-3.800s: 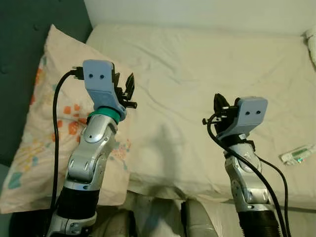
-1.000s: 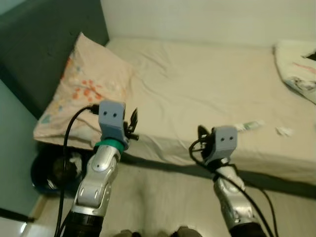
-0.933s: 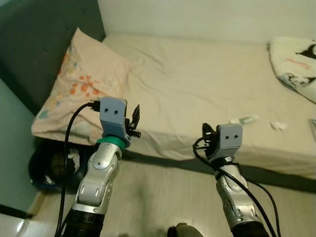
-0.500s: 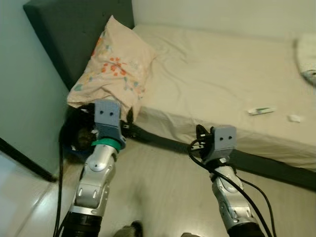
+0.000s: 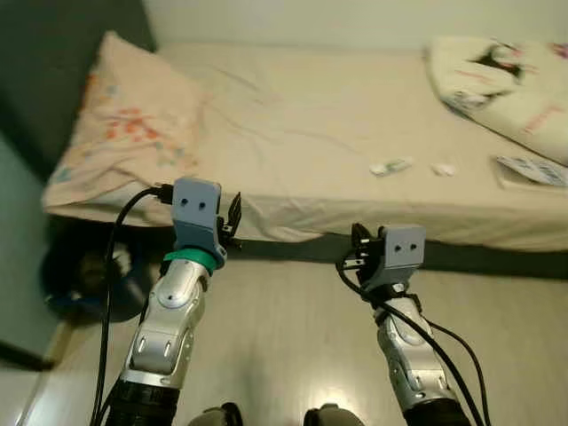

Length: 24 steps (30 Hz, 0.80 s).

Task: Clean up the room

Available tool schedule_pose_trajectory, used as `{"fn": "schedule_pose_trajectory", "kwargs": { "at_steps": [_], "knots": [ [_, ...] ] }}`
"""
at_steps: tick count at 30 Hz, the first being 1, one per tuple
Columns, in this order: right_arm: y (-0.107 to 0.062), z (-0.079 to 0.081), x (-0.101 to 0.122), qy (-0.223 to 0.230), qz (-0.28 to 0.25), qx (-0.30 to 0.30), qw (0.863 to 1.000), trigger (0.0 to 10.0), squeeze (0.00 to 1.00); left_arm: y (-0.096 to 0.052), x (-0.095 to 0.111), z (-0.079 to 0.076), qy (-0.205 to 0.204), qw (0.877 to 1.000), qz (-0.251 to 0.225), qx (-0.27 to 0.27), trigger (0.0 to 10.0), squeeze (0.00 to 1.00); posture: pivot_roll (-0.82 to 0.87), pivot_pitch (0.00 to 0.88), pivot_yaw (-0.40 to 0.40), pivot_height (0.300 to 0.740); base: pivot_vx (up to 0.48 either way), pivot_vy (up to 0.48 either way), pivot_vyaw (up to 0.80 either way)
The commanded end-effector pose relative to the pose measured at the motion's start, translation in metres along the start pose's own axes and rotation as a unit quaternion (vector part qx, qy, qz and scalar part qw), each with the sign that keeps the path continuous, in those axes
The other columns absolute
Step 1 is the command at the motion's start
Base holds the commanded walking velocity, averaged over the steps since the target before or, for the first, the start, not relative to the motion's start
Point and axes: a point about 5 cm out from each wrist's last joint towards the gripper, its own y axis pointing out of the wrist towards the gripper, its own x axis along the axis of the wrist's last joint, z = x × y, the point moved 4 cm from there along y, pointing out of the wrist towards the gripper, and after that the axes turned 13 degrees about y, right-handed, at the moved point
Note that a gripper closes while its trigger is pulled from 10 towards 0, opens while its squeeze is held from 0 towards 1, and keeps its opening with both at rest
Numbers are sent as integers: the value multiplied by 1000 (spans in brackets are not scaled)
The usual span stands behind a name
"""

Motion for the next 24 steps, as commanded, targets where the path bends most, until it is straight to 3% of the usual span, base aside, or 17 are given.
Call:
{"fn": "schedule_pose_trajectory", "kwargs": {
  "at_steps": [1,2,4,6,7,9,11,12,16,24],
  "knots": [
    [-3,-2,-9,4,17,-5,1000,10000,0,-4,-13,-3,10,1000,20,-7,10000,0,-75,72,57,724,0,0,-800],
    [-5,-1,-15,-2,30,1,1000,10000,0,-12,-33,-5,11,999,51,-15,10000,0,-74,69,58,724,0,0,-800],
    [-5,0,-18,-5,35,4,999,10000,0,-15,-40,-6,9,998,63,-17,10000,0,-74,69,58,724,0,0,-800],
    [-10,5,-34,-20,67,22,997,10000,0,-25,-71,-3,17,993,113,-12,10000,0,-73,64,57,724,0,0,-800],
    [-10,5,-34,-20,67,22,997,10000,0,-25,-71,-3,17,993,113,-12,10000,0,-73,64,57,724,0,0,-800],
    [-16,5,-49,-28,94,25,995,10000,0,-34,-92,-1,38,989,145,-15,10000,0,-73,58,55,724,0,0,-800],
    [-23,0,-65,-34,124,21,992,10000,0,-45,-113,0,63,983,174,-20,10000,0,-69,49,52,724,0,0,-400],
    [-23,0,-65,-34,124,21,992,10000,0,-45,-113,0,63,983,174,-20,10000,0,-69,49,52,724,0,0,0],
    [-47,-19,-98,-43,194,-10,980,10000,0,-74,-159,2,82,965,247,-27,10000,0,-61,40,44,724,0,0,0],
    [-63,-30,-115,-59,234,-18,970,10000,0,-92,-188,3,75,953,292,-28,10000,0,-63,41,38,724,0,0,-700]
  ]
}}
